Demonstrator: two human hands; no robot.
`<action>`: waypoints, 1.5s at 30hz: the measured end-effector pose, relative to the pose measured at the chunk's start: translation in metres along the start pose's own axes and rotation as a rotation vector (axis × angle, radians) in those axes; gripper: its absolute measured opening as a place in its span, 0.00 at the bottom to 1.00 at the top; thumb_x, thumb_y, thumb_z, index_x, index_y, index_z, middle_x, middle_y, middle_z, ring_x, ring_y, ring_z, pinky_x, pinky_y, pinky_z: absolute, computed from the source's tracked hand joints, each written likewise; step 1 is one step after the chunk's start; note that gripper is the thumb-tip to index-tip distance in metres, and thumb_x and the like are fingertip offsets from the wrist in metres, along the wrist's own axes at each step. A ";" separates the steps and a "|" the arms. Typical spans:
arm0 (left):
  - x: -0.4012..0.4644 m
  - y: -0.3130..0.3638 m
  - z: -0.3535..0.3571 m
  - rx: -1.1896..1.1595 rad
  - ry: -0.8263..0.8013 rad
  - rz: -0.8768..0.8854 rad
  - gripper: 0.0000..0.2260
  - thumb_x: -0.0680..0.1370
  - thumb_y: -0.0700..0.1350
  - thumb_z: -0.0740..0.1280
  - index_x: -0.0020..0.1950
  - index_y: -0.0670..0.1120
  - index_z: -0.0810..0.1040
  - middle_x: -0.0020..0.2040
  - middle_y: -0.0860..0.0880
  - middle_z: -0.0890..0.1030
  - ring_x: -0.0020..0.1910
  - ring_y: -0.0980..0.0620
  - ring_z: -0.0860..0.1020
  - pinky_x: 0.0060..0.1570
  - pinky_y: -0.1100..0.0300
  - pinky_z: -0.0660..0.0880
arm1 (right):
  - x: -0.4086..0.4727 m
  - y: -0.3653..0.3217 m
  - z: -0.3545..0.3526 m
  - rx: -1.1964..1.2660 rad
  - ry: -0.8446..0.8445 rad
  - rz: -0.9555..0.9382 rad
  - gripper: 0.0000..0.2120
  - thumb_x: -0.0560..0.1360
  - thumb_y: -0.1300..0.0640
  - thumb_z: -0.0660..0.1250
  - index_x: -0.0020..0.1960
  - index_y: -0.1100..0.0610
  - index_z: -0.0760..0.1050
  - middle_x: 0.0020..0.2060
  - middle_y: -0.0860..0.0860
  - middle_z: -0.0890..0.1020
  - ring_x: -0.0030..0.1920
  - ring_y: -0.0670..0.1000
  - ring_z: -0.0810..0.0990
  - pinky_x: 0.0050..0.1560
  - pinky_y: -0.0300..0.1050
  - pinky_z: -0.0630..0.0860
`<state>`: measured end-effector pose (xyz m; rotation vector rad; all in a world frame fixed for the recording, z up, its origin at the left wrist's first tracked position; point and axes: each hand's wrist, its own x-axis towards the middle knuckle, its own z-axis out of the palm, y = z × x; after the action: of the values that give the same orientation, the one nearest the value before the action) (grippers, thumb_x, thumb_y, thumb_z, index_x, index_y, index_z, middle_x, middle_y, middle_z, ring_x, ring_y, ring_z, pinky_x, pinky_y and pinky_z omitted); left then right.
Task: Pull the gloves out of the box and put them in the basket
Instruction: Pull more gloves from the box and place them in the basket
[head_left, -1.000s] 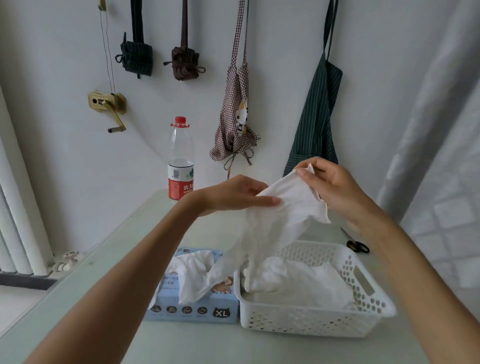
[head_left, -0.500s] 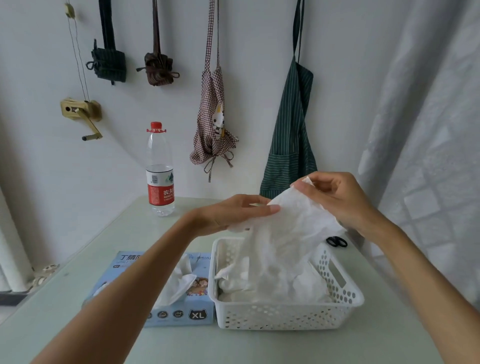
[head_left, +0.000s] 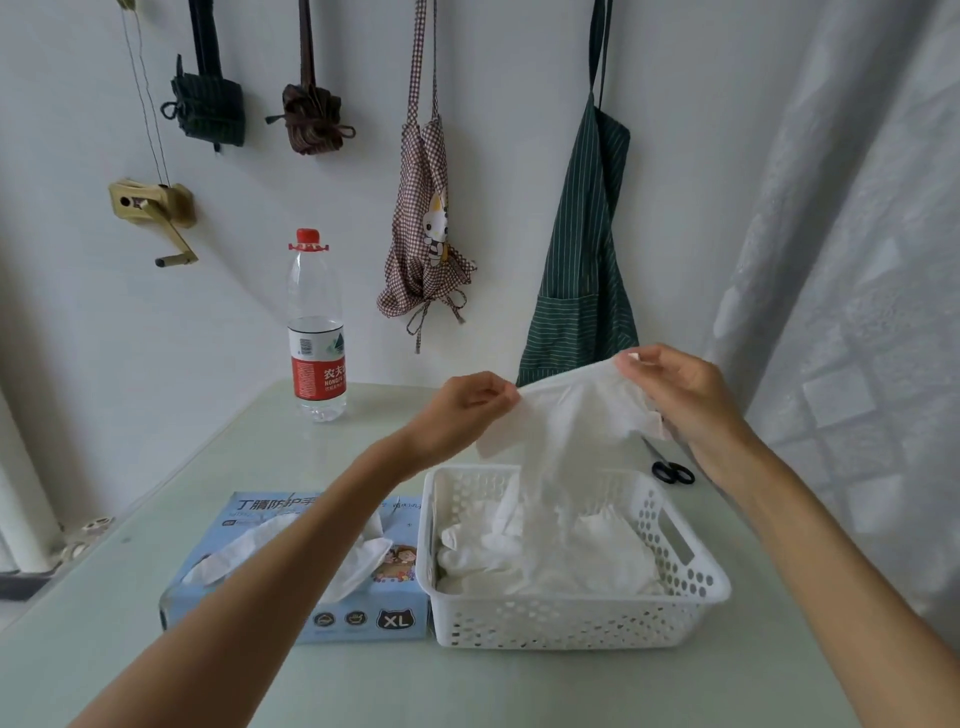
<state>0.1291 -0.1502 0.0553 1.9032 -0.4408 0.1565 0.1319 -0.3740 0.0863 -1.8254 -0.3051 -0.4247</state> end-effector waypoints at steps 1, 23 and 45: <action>-0.001 0.001 0.005 -0.054 0.069 0.010 0.07 0.81 0.43 0.61 0.51 0.41 0.76 0.42 0.50 0.79 0.35 0.63 0.75 0.34 0.74 0.69 | 0.001 0.002 0.006 0.044 0.040 0.018 0.04 0.76 0.52 0.68 0.45 0.52 0.79 0.34 0.45 0.77 0.36 0.43 0.73 0.30 0.25 0.68; 0.026 -0.069 0.021 1.097 -0.094 0.344 0.12 0.81 0.53 0.59 0.57 0.50 0.76 0.47 0.50 0.83 0.42 0.50 0.80 0.37 0.60 0.68 | -0.026 0.101 0.029 -0.779 -0.023 0.123 0.11 0.81 0.53 0.58 0.53 0.58 0.74 0.44 0.55 0.81 0.46 0.58 0.79 0.39 0.45 0.69; -0.006 -0.064 0.011 0.996 -0.563 0.130 0.22 0.70 0.63 0.69 0.59 0.54 0.73 0.57 0.56 0.72 0.54 0.58 0.66 0.46 0.71 0.63 | -0.030 0.103 0.006 -1.075 -0.458 -0.041 0.13 0.77 0.51 0.66 0.59 0.51 0.70 0.44 0.47 0.79 0.46 0.51 0.79 0.40 0.43 0.69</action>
<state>0.1463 -0.1391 -0.0065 2.9071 -0.9945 -0.1136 0.1483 -0.3982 -0.0177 -2.9836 -0.4783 -0.1828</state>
